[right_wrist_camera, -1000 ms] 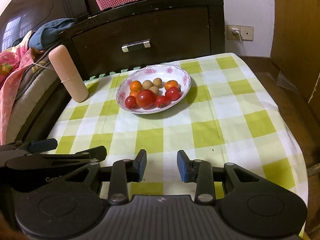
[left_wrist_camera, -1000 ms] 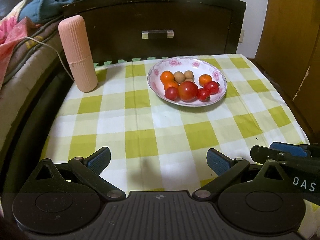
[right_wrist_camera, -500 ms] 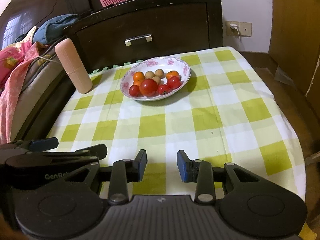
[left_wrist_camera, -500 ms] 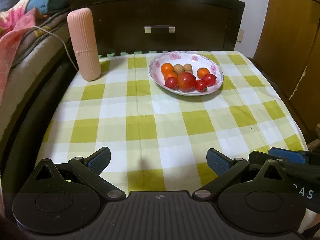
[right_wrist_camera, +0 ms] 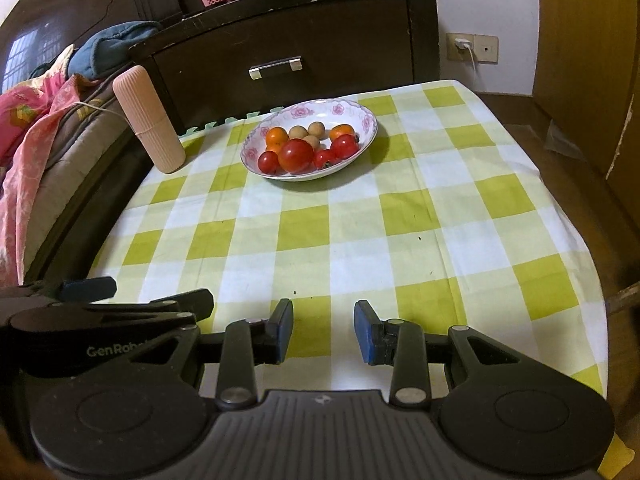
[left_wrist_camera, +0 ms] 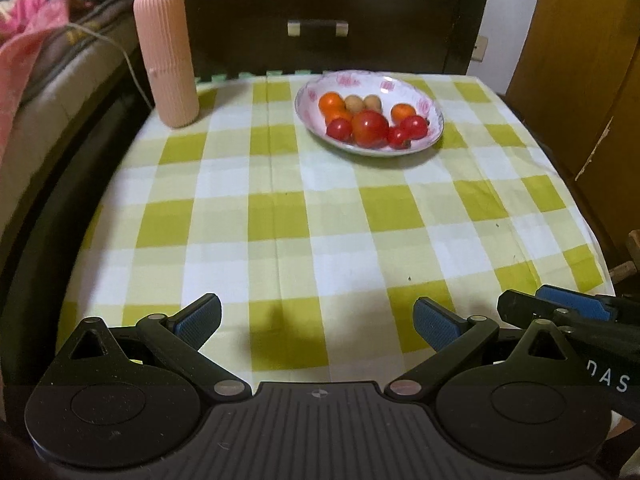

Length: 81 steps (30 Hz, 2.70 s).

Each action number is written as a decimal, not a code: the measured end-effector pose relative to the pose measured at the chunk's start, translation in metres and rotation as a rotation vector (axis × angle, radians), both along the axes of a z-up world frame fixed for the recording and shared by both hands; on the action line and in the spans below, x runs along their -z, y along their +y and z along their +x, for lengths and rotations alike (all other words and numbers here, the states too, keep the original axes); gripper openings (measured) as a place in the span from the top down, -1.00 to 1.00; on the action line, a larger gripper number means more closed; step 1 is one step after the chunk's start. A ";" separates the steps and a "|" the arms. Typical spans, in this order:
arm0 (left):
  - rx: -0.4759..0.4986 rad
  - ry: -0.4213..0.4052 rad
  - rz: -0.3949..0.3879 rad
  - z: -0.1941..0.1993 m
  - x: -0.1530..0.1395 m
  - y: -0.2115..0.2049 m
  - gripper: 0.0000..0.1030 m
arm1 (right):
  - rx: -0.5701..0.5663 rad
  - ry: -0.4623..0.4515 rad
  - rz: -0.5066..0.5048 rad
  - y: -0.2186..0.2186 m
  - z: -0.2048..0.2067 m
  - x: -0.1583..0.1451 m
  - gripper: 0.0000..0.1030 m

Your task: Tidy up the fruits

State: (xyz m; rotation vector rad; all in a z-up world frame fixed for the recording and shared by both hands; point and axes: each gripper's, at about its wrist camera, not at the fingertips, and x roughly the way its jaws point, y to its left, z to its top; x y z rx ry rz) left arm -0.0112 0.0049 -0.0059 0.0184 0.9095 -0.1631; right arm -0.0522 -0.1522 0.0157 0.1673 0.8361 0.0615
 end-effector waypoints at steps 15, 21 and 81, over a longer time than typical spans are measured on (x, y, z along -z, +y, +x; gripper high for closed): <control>-0.003 0.011 0.024 0.000 0.005 -0.001 -1.00 | -0.009 0.020 0.006 0.003 0.001 0.006 0.38; -0.004 0.017 0.024 0.000 0.006 0.000 -0.99 | -0.011 0.030 0.005 0.004 0.002 0.007 0.38; -0.004 0.027 0.054 -0.005 0.010 -0.001 -0.97 | -0.010 0.063 -0.007 0.007 -0.001 0.016 0.38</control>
